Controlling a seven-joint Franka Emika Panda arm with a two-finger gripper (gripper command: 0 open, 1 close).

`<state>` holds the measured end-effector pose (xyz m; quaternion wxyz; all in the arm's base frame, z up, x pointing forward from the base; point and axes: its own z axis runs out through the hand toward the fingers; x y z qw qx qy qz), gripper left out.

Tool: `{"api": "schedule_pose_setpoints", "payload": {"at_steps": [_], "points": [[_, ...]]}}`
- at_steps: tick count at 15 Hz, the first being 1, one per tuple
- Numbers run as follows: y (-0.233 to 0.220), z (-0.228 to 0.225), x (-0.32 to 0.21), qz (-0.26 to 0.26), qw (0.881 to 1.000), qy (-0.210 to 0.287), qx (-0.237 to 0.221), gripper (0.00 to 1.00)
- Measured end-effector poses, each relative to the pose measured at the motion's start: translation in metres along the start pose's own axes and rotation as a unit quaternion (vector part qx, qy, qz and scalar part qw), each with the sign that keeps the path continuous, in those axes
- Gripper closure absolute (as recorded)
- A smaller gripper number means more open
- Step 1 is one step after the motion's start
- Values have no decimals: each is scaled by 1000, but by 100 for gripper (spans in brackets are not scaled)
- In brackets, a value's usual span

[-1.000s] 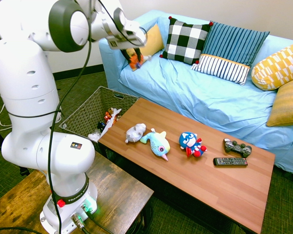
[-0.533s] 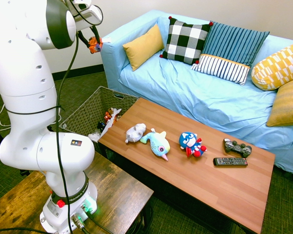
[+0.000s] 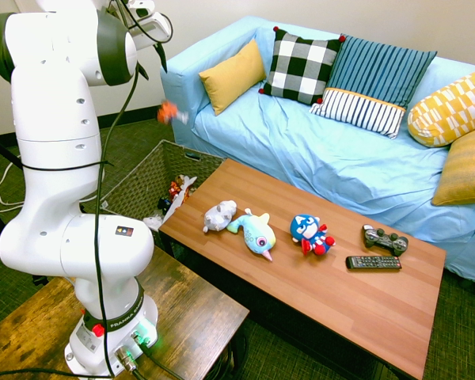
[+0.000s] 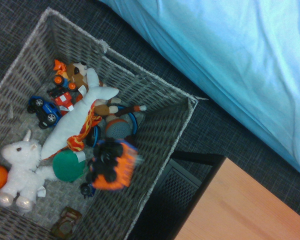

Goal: Put the toy car in the basket

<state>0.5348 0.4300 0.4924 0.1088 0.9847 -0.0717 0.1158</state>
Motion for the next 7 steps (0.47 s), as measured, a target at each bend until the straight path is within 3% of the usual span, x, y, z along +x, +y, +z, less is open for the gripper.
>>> {"api": "schedule_pose_setpoints", "payload": {"at_steps": [3,5,7], "points": [[28,-6,24,35,999,8,4,0],[91,4,60,95,995,-3,9,0],[166,46,89,156,987,-28,1,0]]}}
